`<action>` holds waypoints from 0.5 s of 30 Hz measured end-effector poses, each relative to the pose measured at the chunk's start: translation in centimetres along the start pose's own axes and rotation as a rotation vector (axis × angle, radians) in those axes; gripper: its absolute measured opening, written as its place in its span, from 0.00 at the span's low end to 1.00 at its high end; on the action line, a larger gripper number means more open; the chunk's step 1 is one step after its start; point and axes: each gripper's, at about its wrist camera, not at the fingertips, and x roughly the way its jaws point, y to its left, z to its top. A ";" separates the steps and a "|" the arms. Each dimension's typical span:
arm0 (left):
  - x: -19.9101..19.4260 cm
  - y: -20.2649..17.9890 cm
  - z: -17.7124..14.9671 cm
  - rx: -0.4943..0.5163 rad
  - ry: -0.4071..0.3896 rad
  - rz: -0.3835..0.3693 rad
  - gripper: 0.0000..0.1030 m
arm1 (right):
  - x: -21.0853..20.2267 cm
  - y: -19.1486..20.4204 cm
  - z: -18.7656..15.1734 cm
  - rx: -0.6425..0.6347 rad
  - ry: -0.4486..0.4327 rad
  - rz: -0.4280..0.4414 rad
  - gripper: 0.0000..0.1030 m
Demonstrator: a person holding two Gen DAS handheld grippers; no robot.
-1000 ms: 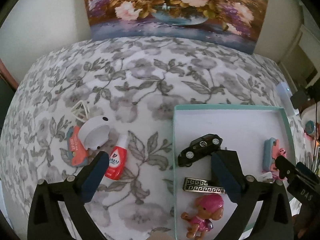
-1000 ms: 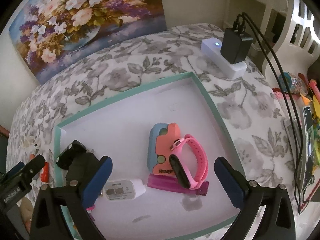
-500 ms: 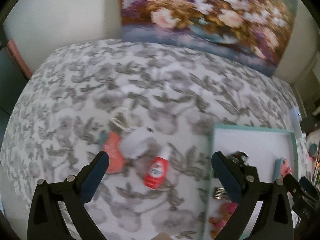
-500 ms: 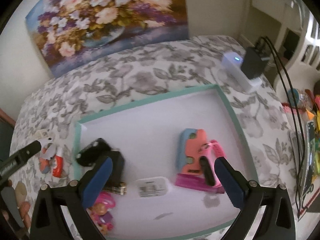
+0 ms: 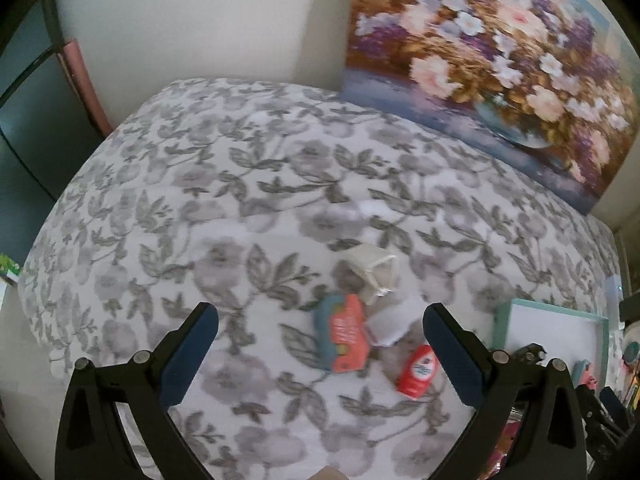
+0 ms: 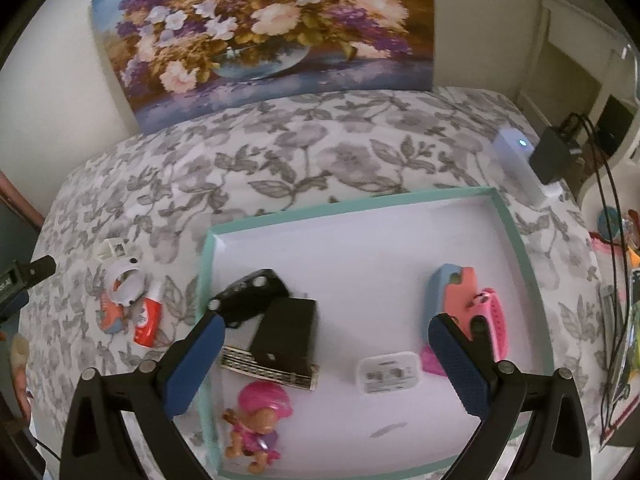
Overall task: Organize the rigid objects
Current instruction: 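Move both grippers back over the remaining pile of items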
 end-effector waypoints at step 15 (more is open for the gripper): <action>1.4 7.3 0.8 -0.130 0.038 0.006 0.99 | 0.4 8.7 0.4 -0.130 -0.011 0.069 1.00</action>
